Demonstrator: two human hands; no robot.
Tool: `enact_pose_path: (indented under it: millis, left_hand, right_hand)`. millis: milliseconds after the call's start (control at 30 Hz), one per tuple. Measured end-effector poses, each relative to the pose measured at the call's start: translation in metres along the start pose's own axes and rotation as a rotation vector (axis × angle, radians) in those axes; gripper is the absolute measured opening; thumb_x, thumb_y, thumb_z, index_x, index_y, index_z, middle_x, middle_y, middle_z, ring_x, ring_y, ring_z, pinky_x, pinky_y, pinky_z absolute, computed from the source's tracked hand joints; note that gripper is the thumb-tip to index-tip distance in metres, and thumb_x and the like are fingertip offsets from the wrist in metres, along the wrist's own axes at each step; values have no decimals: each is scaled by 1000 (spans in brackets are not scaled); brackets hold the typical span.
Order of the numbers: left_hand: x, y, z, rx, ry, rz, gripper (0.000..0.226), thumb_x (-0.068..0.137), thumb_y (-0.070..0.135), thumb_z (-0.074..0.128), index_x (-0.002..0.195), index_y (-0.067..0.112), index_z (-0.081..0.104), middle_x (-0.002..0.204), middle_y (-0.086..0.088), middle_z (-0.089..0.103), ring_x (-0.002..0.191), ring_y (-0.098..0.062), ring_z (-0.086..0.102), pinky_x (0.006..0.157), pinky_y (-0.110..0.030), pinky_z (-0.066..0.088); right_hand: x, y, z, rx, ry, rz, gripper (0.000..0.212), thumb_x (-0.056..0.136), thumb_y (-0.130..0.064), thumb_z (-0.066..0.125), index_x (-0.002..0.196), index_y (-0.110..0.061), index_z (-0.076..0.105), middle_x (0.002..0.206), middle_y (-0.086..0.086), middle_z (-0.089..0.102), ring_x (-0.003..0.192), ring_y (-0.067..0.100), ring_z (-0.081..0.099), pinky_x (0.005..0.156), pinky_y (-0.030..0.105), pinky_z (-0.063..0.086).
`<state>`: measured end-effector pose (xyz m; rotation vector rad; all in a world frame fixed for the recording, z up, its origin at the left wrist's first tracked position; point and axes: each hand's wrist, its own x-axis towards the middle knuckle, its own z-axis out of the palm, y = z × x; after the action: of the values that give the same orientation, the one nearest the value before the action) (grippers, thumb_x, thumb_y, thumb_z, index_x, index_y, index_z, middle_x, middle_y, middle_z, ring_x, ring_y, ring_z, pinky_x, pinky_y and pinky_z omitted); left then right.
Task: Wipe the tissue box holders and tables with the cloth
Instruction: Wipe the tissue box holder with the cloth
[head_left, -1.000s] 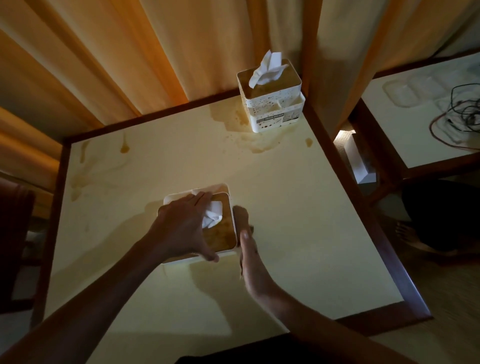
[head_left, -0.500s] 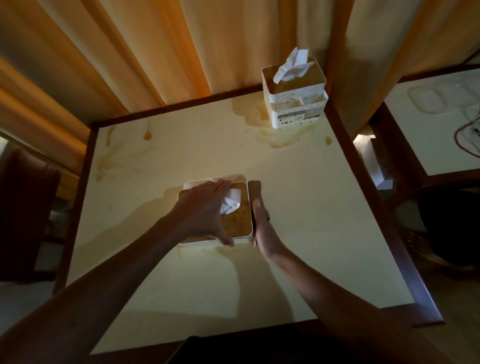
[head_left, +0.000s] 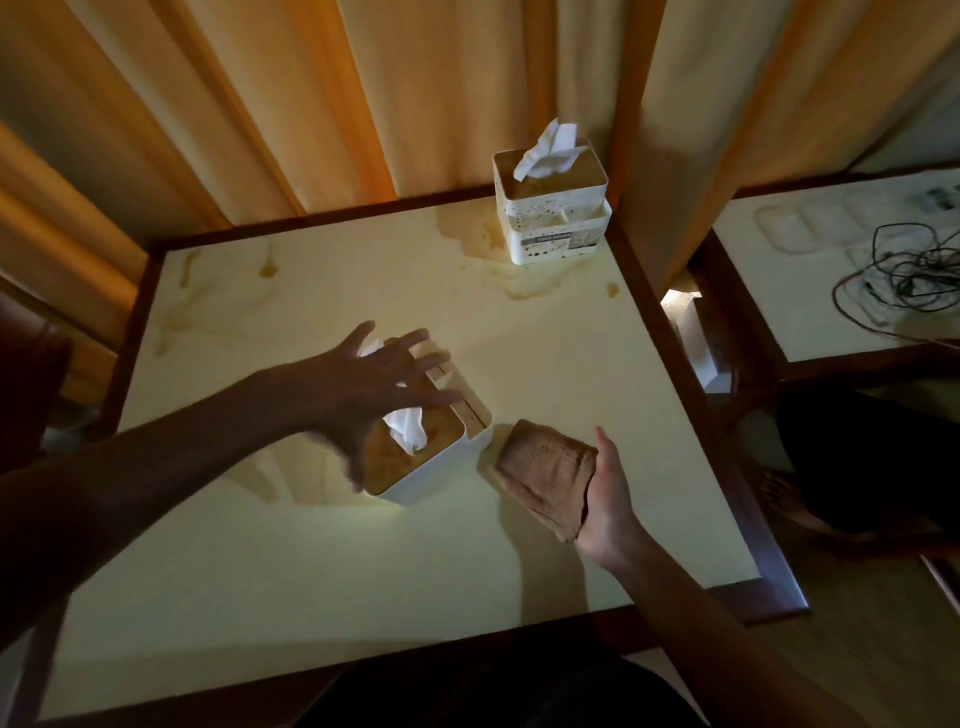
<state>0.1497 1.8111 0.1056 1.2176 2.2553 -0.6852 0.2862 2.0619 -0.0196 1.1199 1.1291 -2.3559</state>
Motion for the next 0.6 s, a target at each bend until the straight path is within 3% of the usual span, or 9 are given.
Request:
enact_pose_path:
  millis: [133, 200, 267, 367, 500, 600]
  left_hand:
    - [3, 20, -6, -319, 152, -369, 138, 54, 91, 58, 148, 37, -26, 162, -6, -22, 148, -31, -20, 115, -63, 0]
    - [10, 29, -8, -425, 116, -572, 143, 50, 96, 53, 152, 26, -18, 163, -15, -9, 150, -39, -5, 115, -64, 5]
    - [15, 33, -9, -524, 50, -679, 149, 45, 97, 55, 154, 20, -11, 163, -20, 1, 148, -43, 7, 115, -64, 7]
    - [17, 32, -11, -584, -18, -743, 153, 42, 97, 59, 155, 14, -5, 162, -21, 11, 145, -44, 19, 114, -65, 11]
    - [19, 31, -18, -582, -66, -721, 147, 44, 94, 61, 153, 10, 10, 158, -13, 29, 141, -37, 33, 113, -65, 19]
    - [21, 27, -14, -507, -55, -650, 146, 46, 95, 60, 153, 10, 9, 158, -9, 28, 141, -33, 35, 113, -64, 19]
  right_hand:
    - [-2, 0, 13, 1, -31, -27, 69, 101, -61, 27, 133, -9, 60, 124, 17, 68, 114, 31, 64, 89, 39, 52]
    - [-4, 0, 22, 16, -52, -41, 67, 103, -57, 26, 131, -7, 62, 125, 17, 68, 114, 29, 64, 88, 36, 52]
    - [-2, 1, 29, 22, -67, -47, 67, 103, -56, 26, 130, -6, 63, 126, 18, 67, 117, 30, 63, 99, 40, 50]
    - [0, 4, 37, 36, -106, -55, 68, 103, -56, 25, 130, -6, 63, 127, 17, 67, 120, 31, 63, 107, 45, 45]
    - [1, 6, 41, 2, -125, -60, 65, 105, -53, 23, 129, -8, 63, 128, 15, 67, 122, 28, 61, 101, 40, 49]
    - [-3, 9, 40, -33, -152, -79, 62, 106, -50, 22, 131, -9, 61, 129, 13, 66, 123, 26, 61, 98, 35, 50]
